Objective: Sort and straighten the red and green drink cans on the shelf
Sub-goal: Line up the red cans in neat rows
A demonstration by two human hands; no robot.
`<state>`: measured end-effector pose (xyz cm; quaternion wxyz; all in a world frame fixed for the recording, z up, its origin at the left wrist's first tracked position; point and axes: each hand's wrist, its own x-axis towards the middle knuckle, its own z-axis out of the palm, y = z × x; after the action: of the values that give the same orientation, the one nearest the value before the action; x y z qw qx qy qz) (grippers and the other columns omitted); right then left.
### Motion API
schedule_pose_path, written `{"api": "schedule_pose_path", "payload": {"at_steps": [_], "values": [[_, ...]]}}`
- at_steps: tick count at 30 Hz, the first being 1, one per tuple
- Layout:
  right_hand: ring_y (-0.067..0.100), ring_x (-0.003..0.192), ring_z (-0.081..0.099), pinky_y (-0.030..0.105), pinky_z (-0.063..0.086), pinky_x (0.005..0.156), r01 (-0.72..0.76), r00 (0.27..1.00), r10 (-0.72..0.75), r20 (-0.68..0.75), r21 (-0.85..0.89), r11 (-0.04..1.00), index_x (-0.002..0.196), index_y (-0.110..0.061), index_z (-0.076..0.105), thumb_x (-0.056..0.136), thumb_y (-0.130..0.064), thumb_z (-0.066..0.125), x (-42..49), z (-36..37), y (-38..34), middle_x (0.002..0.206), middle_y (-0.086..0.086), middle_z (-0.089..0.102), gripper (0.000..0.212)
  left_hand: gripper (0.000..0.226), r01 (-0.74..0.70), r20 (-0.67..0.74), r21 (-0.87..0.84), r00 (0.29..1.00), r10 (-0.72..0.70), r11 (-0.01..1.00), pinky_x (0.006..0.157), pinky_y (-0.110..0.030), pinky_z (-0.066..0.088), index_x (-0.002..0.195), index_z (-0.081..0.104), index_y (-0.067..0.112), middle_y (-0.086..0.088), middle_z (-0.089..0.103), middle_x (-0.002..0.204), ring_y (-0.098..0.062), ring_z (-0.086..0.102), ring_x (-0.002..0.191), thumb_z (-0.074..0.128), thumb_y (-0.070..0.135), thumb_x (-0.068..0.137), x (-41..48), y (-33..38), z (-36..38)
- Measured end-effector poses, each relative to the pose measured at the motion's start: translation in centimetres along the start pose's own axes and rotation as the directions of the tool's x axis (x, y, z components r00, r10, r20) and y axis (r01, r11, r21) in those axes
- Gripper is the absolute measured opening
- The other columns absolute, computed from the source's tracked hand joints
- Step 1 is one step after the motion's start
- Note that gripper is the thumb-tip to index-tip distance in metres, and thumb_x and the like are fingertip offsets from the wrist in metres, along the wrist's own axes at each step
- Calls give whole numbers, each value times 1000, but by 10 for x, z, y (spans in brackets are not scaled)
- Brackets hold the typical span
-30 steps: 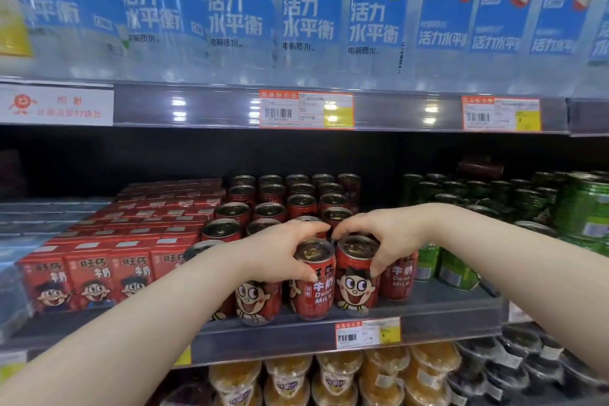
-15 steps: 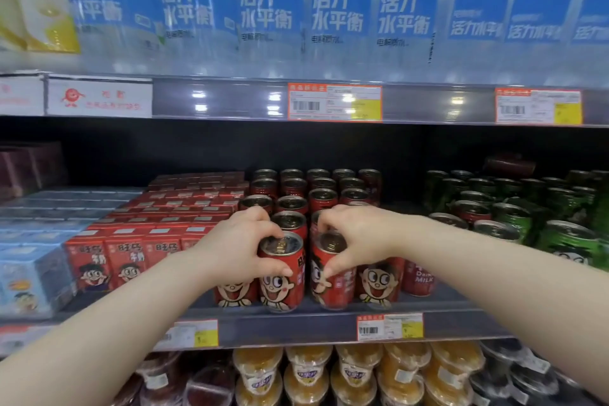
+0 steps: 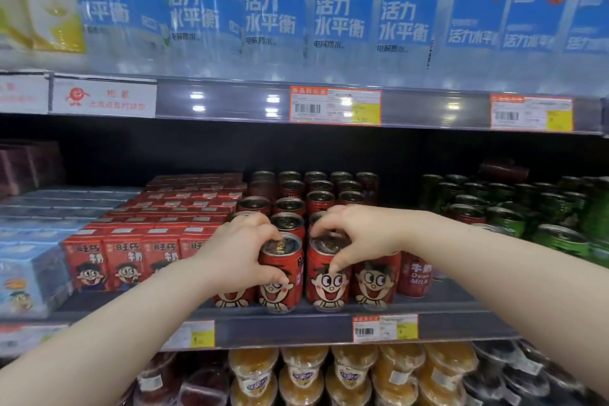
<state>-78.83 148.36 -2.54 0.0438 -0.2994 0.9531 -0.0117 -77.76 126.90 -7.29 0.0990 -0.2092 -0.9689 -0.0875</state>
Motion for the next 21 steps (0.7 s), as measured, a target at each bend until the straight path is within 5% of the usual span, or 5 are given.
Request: {"api": "schedule_pose_path", "payload": {"at_steps": [4, 10, 14, 18, 21], "values": [[8, 115, 48, 19, 37, 90, -96, 990, 113, -80, 198, 975, 134, -26, 47, 82, -40, 67, -20, -26, 35, 139, -5, 47, 57, 86, -34, -13, -12, 999, 34, 999, 110, -36, 29, 135, 39, 30, 8, 33, 140, -15, 29, 131, 65, 68, 63, 3, 13, -2], [18, 137, 32, 34, 32, 111, -363, 894, 388, 225, -146, 921, 146, -32, 26, 73, -36, 77, -49, -18, 81, 152, -2, 30, 89, 86, -204, -16, -36, 979, 203, 978, 115, -35, 19, 144, 26, 28, 5, 25, 151, -16, 20, 139, 62, 61, 73, 23, 65, 7], [17, 123, 48, 32, 43, 101, -335, 939, 341, 46, -105, 936, 142, -30, 33, 73, -43, 75, -52, 4, 80, 141, -2, 47, 82, 84, -283, 7, -44, 959, 283, 958, 114, -35, 24, 145, 25, 26, 3, 29, 149, -17, 26, 137, 59, 60, 76, 41, 97, 18], [9, 109, 47, 25, 41, 89, -279, 949, 277, 149, -9, 960, 139, -34, 31, 74, -21, 77, -63, -1, 83, 134, -7, 47, 80, 76, -261, 77, -17, 962, 262, 965, 109, -40, 33, 143, 28, 31, 4, 32, 148, -25, 36, 131, 57, 60, 79, 56, 107, 26], [6, 116, 41, 20, 35, 92, -284, 948, 266, 174, 88, 955, 144, -33, 22, 78, -19, 74, -73, -4, 88, 143, -9, 38, 86, 73, -228, 104, -33, 968, 230, 973, 107, -42, 35, 142, 28, 36, 8, 30, 147, -27, 39, 128, 58, 56, 79, 59, 104, 29]]}}
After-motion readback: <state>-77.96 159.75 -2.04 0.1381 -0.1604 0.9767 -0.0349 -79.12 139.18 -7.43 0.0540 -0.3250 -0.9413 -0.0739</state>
